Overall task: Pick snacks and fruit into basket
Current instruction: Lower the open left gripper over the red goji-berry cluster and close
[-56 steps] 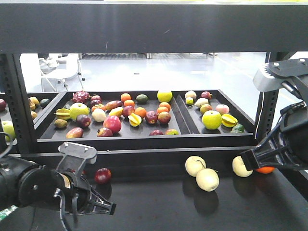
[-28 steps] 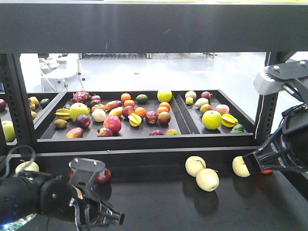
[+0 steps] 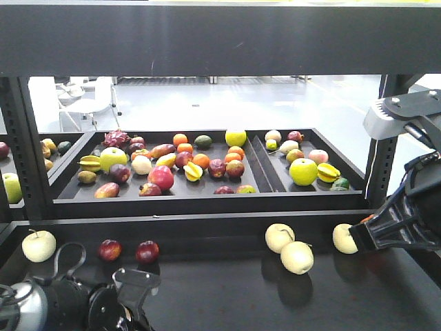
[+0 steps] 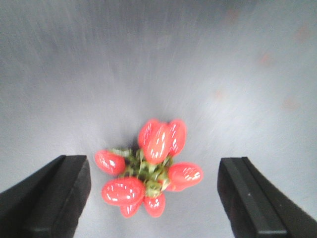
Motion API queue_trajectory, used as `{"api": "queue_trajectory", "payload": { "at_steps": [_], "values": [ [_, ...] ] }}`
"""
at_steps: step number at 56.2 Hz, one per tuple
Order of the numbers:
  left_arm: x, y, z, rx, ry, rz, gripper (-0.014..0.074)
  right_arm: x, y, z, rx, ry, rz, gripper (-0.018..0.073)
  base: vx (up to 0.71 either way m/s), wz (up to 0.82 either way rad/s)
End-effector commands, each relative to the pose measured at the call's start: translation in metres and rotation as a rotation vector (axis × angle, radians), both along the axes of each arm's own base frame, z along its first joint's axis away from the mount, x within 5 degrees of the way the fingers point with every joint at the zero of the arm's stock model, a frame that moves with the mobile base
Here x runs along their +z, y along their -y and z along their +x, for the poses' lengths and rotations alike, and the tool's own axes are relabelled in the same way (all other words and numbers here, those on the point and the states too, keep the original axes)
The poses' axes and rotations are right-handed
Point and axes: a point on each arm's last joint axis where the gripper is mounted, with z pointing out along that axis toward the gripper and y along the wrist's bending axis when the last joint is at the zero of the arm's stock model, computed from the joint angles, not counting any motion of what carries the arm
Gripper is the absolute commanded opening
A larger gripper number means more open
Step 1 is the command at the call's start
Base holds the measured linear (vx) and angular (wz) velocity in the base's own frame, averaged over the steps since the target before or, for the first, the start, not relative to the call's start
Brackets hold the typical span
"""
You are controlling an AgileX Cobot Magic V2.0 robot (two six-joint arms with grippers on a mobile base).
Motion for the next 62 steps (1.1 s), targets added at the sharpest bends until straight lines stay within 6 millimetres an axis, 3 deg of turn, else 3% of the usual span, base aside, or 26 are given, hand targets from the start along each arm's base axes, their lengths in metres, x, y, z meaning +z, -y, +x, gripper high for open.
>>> {"api": "queue_trajectory", "payload": {
  "at_steps": [1, 35, 62],
  "values": [
    [0.026, 0.004, 0.010, 0.009, 0.112, -0.052, 0.0660, 0.018, 0.004, -0.005, -0.010, 0.102, 0.027, 0.0000, 0.00, 0.00],
    [-0.007, 0.025, 0.007, -0.024, 0.037, -0.041, 0.0650, 0.018, 0.006, -0.005, -0.018, 0.109, 0.005, 0.0000, 0.00, 0.00],
    [-0.037, 0.027, 0.012, -0.088, 0.043, 0.003, 0.0632, 0.016, 0.006, -0.006, -0.017, 0.084, -0.004, 0.0000, 0.00, 0.00]
  ]
}}
